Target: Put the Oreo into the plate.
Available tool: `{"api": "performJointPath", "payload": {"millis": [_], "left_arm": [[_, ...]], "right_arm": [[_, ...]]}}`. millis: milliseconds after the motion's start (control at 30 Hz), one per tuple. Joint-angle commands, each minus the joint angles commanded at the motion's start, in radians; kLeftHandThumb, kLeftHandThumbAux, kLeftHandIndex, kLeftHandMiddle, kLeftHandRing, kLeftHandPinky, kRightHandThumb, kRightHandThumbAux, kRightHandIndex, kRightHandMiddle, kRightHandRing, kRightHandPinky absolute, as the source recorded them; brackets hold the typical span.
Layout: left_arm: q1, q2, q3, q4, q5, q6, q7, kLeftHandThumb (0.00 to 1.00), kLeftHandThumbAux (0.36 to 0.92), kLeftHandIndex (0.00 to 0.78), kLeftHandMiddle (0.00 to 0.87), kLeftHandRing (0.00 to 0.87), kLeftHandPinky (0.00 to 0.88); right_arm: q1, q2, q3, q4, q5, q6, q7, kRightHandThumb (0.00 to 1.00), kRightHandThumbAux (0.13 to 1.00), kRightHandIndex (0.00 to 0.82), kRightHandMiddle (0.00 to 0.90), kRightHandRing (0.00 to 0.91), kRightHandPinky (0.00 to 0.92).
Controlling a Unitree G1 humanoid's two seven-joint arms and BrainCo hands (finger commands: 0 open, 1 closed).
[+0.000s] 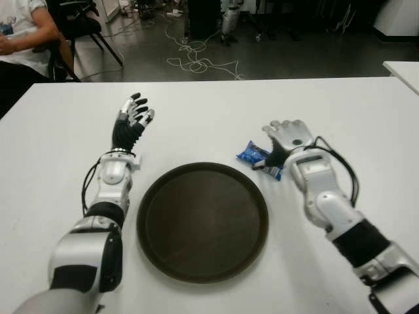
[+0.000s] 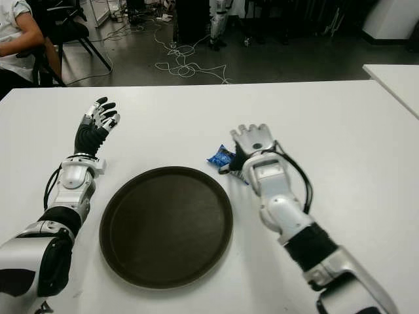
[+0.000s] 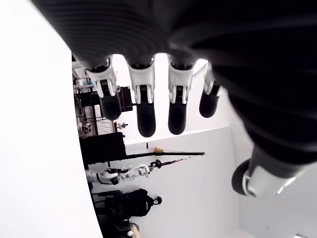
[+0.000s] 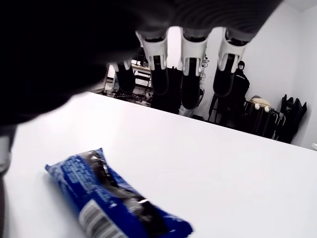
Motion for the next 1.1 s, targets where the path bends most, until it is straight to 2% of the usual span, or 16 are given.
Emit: {"api": "performJointPath", "payload": {"millis": [300,733,967,1100], "left_arm": [[0.001,0.003,-0.008,-0.002,0.007,0.0,0.003,0.088,0.568,0.114,0.184,0.136,0.09],[0.004,0.004,-0.012,-0.003,0.006,-0.006,0.015,0.076,0.565,0.1,0.172,0.131,0.102],[0.004,0.006,-0.012,-0.002,0.007,-0.004,0.016,0.085,0.574,0.111,0.185,0.143,0.106],[0.003,0.005,-0.01,0.0,0.006,-0.001,0.02,0.087,0.577,0.116,0.184,0.142,0.103]], "right_arm": [[0.012,0.008,0.004,0.002,0.019,-0.029,-0.001,0.0,0.424,0.107,0.14,0.163,0.181],[0.008,0.037,0.001,0.046,0.032,-0.025,-0.019,0.0,0.422,0.098,0.128,0.163,0.171],[-0.002,0.043,0.0,0.063,0.031,-0.025,-0.003,0.0,0.418,0.087,0.117,0.135,0.117],[-0.006,0.046,-0.001,0.069,0.032,-0.024,-0.001,0.0,0.42,0.086,0.114,0.137,0.134]]}}
